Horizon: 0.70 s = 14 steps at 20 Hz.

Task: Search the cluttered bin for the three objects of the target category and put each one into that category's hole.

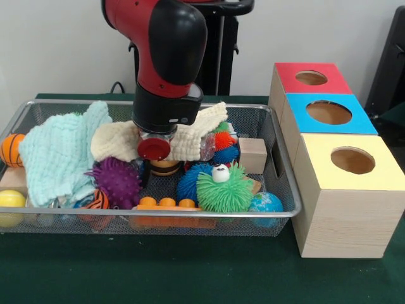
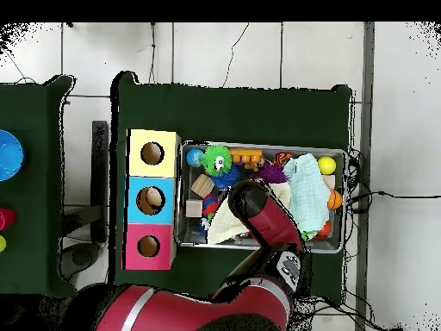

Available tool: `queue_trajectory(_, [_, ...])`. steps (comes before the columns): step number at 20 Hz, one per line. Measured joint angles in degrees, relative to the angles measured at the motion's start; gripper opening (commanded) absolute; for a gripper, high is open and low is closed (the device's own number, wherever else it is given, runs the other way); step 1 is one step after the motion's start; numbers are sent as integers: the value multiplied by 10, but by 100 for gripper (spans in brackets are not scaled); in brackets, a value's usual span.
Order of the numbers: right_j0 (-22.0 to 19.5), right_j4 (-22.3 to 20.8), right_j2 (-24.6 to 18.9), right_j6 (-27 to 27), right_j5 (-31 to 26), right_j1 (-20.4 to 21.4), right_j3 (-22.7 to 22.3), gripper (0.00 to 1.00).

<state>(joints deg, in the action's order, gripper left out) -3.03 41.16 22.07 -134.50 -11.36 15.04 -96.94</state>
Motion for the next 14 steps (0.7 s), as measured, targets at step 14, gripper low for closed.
queue_trajectory(14, [-4, -1, 0, 0, 0, -4, 6, 100])
